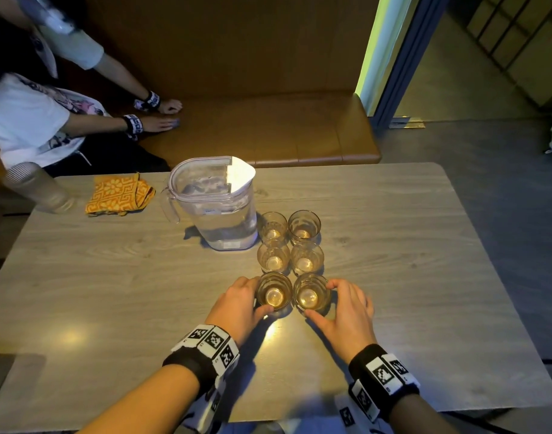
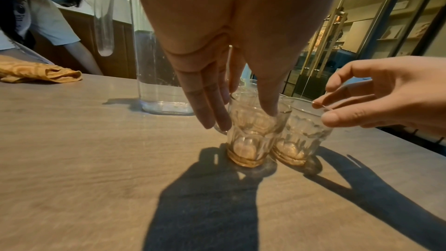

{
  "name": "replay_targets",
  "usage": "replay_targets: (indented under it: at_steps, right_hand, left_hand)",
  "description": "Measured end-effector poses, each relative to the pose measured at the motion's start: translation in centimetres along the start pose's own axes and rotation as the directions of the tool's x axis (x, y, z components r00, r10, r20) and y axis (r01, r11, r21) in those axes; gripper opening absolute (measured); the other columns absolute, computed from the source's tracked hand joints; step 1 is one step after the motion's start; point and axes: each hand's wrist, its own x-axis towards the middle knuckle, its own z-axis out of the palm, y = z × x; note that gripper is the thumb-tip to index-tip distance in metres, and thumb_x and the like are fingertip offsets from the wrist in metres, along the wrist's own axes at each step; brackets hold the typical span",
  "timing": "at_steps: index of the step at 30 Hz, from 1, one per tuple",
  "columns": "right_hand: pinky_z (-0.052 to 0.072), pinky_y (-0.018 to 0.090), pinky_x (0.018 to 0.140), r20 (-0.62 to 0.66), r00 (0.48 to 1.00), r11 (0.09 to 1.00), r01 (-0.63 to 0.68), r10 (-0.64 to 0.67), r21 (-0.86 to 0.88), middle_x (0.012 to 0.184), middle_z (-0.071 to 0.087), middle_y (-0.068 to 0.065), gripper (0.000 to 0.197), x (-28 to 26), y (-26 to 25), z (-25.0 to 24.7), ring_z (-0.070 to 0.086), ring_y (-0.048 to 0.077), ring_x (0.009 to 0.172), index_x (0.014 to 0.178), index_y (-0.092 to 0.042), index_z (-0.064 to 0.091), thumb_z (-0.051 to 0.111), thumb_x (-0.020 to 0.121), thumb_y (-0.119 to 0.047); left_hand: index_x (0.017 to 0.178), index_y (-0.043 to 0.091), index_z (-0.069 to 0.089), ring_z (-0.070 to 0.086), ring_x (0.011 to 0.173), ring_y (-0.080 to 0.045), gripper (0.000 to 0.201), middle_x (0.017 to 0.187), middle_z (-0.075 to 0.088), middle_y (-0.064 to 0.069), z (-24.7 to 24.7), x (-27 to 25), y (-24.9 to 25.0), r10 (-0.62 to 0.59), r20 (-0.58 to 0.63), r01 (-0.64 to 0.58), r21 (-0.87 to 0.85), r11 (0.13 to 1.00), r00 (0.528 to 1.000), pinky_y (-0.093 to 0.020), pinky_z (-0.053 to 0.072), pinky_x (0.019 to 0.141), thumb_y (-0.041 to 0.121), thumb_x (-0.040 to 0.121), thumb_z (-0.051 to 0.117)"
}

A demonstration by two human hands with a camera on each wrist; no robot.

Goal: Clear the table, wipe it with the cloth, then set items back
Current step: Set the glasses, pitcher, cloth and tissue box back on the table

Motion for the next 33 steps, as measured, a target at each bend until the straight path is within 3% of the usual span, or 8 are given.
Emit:
replay_targets:
  at_steps: [14,17,20,23,28,33]
  right_hand:
    - [0.033,0.053,0.106,0.038,0.999,1.000,0.005,-0.006,0.027,0.119,0.049,-0.014,0.057,-0.2,-0.2,-0.3,0.042,0.011,0.120,0.112,-0.039,0.039,0.076,0.072,-0.052]
    - [0.038,0.044,0.102,-0.040,0.994,0.995,0.098,-0.098,0.007,0.124,0.048,-0.010,0.059,-0.6,-1.2,-1.0,0.042,0.014,0.122,0.115,-0.032,0.044,0.071,0.070,-0.059]
    - [0.048,0.032,0.084,-0.091,0.966,0.960,0.251,-0.240,0.125,0.105,0.050,-0.016,0.044,-0.5,-5.0,-1.8,0.049,0.011,0.104,0.109,-0.033,0.048,0.069,0.075,-0.050]
    - [0.051,0.025,0.074,0.017,0.925,0.892,0.360,-0.379,0.273,0.093,0.050,-0.018,0.027,0.6,-10.9,-1.0,0.054,0.008,0.090,0.104,-0.040,0.046,0.060,0.082,-0.045]
    - [0.048,0.021,0.080,0.189,0.791,0.797,0.509,-0.582,0.325,0.091,0.051,-0.018,0.027,3.0,-20.6,4.0,0.054,0.007,0.093,0.110,-0.039,0.049,0.064,0.088,-0.033]
    - [0.043,0.015,0.076,0.243,0.765,0.791,0.510,-0.597,0.337,0.092,0.055,-0.014,0.030,6.7,-30.7,10.0,0.053,0.006,0.091,0.111,-0.036,0.050,0.068,0.088,-0.029]
  left_hand:
    - [0.140,0.028,0.043,0.052,0.119,-0.016,0.058,0.130,0.052,0.002,-0.5,0.2,0.1,0.036,0.025,-0.036,0.000,0.999,0.999,-0.034,0.045,0.100,0.038,0.088,0.067]
    - [0.142,0.030,0.038,0.053,0.118,-0.014,0.064,0.131,0.049,0.006,-1.1,-0.3,-0.1,0.065,0.003,-0.065,-0.005,0.998,0.998,-0.033,0.047,0.098,0.046,0.086,0.066]
    - [0.138,0.035,0.041,0.057,0.100,-0.006,0.060,0.121,0.051,0.014,-3.0,-1.5,-1.2,0.111,-0.043,-0.113,-0.050,0.992,0.993,-0.027,0.051,0.088,0.053,0.085,0.064]
    - [0.129,0.038,0.049,0.059,0.087,-0.002,0.048,0.108,0.052,0.019,-6.8,-3.0,-3.5,0.132,-0.098,-0.140,-0.072,0.988,0.986,-0.026,0.054,0.081,0.055,0.085,0.062]
    - [0.119,0.033,0.058,0.059,0.075,-0.001,0.036,0.099,0.054,0.016,-15.6,-4.1,-10.3,0.087,-0.290,-0.104,-0.044,0.994,0.953,-0.024,0.051,0.074,0.049,0.087,0.064]
    - [0.118,0.030,0.059,0.062,0.068,-0.007,0.033,0.097,0.056,0.011,-24.4,-4.0,-19.5,-0.079,-0.467,-0.006,-0.178,0.984,0.881,-0.019,0.051,0.067,0.035,0.087,0.070]
